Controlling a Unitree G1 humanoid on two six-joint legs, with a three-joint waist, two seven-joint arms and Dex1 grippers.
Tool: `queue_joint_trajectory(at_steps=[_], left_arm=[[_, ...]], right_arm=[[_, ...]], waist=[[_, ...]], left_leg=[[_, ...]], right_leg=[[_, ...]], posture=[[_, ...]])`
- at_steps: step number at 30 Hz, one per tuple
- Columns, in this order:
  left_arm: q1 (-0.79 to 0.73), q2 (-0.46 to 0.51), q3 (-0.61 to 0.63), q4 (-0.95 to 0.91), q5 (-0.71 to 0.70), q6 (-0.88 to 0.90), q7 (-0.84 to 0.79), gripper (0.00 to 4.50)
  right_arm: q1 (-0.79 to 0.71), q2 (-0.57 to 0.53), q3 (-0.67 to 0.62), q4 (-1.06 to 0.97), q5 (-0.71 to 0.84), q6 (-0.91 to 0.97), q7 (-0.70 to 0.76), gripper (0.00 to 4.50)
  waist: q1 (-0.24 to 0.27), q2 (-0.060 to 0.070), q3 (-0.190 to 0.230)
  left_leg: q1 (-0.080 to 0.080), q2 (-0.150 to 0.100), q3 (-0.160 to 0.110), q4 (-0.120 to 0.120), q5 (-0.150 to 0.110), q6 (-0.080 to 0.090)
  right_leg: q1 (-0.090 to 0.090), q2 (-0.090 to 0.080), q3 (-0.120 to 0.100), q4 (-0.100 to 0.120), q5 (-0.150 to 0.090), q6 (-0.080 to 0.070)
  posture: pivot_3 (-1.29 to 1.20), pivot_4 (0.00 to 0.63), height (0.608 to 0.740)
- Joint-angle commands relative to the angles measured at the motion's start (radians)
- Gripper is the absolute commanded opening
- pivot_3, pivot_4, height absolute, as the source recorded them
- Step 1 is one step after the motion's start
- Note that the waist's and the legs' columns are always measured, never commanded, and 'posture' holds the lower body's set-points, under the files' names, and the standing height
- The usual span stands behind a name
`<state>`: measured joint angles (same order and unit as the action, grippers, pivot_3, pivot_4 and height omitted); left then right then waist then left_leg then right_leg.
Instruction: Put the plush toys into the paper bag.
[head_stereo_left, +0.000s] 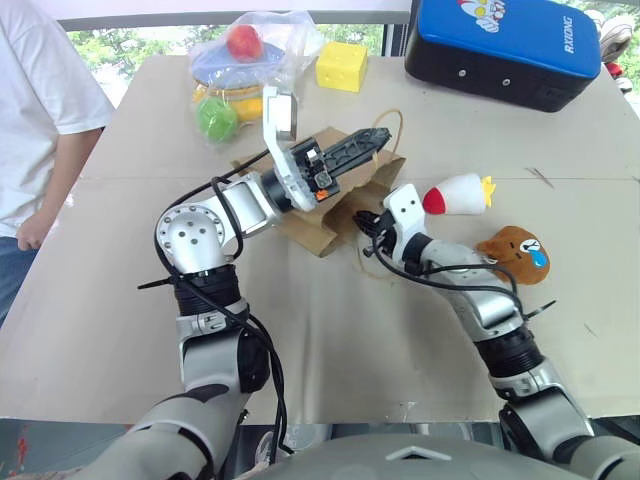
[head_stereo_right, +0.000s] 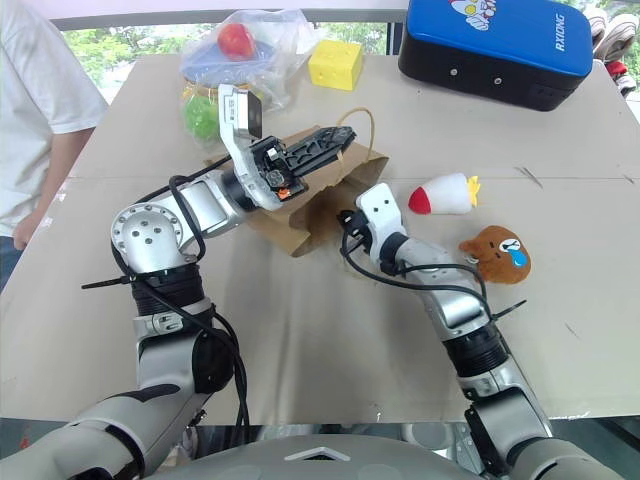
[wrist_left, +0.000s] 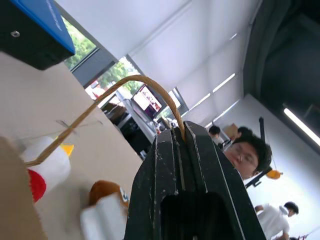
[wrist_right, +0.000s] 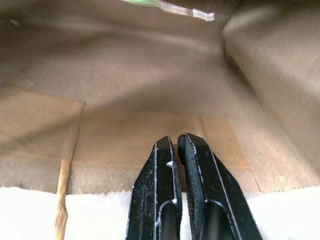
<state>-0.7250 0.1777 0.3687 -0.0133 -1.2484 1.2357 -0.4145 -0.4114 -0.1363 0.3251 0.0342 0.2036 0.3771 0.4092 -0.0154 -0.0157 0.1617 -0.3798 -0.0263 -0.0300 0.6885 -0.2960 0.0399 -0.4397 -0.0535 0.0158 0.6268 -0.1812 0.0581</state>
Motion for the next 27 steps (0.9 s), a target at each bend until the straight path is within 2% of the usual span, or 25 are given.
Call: queue_joint_trajectory(at_steps=[1,5,9,11,15,22,27], left_arm=[[-0.001,-0.001,0.014,-0.028,-0.091,-0.002,0.041,0.00],[0.024,0.030,0.003,-0.051,-0.133,0.006,0.061,0.00],[0.048,0.055,-0.009,-0.064,-0.171,-0.001,0.067,0.00],[0.053,0.055,-0.017,-0.064,-0.188,-0.011,0.071,0.00],[0.067,0.048,-0.032,-0.076,-0.202,-0.032,0.070,0.00],[0.084,0.065,-0.050,-0.103,-0.223,-0.059,0.057,0.00],[0.075,0.082,-0.052,-0.130,-0.295,-0.069,0.069,0.00]], right_arm=[[-0.058,0.034,-0.012,0.037,-0.029,-0.127,0.028,0.09],[-0.056,0.044,-0.072,-0.006,0.029,-0.159,0.075,0.09],[-0.048,-0.029,-0.045,-0.035,-0.021,-0.149,0.139,0.09],[-0.063,-0.049,-0.009,0.009,-0.072,-0.174,0.156,0.09],[-0.100,0.015,0.028,0.140,-0.114,-0.232,0.150,0.09],[-0.116,0.031,0.071,0.262,-0.184,-0.294,0.191,0.09],[-0.137,0.041,0.107,0.341,-0.235,-0.307,0.220,0.09]], waist=[[-0.001,0.000,0.000],[-0.002,0.000,0.000],[0.000,0.000,0.000],[0.001,0.000,0.000],[-0.008,0.000,0.000],[-0.009,0.000,0.000],[-0.013,0.000,0.000]], left_leg=[[0.000,0.000,0.000,0.000,0.000,0.000],[0.000,0.000,0.000,-0.001,0.000,-0.001],[0.000,0.000,-0.001,-0.001,0.000,-0.001],[0.000,-0.001,-0.001,-0.001,0.000,-0.001],[0.001,-0.002,-0.001,-0.002,0.001,-0.002],[0.000,-0.002,-0.001,-0.003,0.002,-0.003],[0.000,-0.001,-0.002,-0.003,0.002,-0.003]], right_leg=[[0.000,0.000,0.000,0.000,0.000,0.000],[0.000,0.000,0.000,0.000,0.000,0.000],[0.000,0.000,0.000,0.000,0.000,0.000],[0.000,-0.001,0.000,0.000,0.000,0.000],[0.000,-0.001,0.000,0.000,0.000,0.000],[-0.001,-0.001,0.000,0.000,0.000,0.000],[-0.001,-0.001,0.000,0.000,0.000,0.000]], posture=[[0.00,0.150,0.740],[0.00,0.150,0.740],[0.00,0.150,0.740],[0.00,0.150,0.740],[0.00,0.150,0.740],[0.00,0.150,0.740],[0.00,0.150,0.740]])
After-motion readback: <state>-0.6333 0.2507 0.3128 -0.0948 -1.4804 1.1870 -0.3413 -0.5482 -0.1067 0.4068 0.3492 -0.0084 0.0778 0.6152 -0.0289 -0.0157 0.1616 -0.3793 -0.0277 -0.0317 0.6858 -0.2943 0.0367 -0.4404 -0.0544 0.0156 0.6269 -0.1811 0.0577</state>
